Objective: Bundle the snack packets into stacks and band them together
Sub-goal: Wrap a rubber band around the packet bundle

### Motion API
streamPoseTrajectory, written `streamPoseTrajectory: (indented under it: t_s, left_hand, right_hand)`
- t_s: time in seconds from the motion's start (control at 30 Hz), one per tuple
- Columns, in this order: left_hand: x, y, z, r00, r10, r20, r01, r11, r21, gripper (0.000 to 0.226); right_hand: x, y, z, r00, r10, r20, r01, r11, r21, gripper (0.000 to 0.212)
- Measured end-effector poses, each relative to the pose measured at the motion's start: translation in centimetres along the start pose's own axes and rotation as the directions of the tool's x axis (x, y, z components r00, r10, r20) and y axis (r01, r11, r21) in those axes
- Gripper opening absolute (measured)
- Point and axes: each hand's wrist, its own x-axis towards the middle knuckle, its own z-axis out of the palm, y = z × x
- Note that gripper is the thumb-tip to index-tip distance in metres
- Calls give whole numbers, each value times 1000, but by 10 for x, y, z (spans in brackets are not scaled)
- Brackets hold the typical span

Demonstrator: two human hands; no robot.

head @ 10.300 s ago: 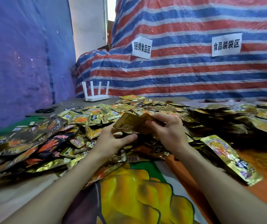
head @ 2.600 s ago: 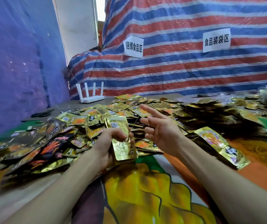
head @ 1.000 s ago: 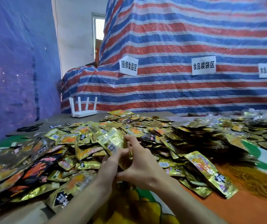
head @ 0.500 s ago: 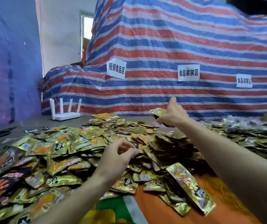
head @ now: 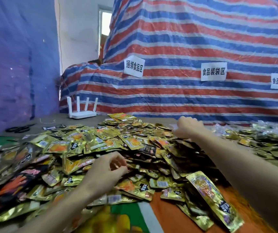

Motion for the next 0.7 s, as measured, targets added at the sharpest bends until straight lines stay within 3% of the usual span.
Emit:
streamPoseTrajectory:
  t_s: [0.13,0.23,0.33,0.43,0.57,0.7]
  left_hand:
    - [-7,-31,-34,994,-59,-88,85,941,328,16]
    - [-15,-46,-50,989,-109,-97,145,797,586,40]
    - [-21,-60,-57,980,-189,-66,183,712,677,67]
    - [-26,-68,-54,971,-219,-90,221,700,679,73]
    - [-20,-75,-43,957,-222,-186,290,717,634,79]
    - [-8,-76,-29,952,-231,-203,305,632,713,86]
  right_hand:
    - [-35,-49,4,965,-256,-57,263,940,216,31]
    - [-70,-90,13,904,-427,19,390,840,377,53]
    - [-97,-122,34,823,-550,138,477,803,356,67]
    - [-116,-143,61,809,-539,235,451,825,339,76]
    - [-129,-150,92,905,-423,44,377,846,377,71]
    - [-129,-152,105,947,-318,-47,310,868,389,63]
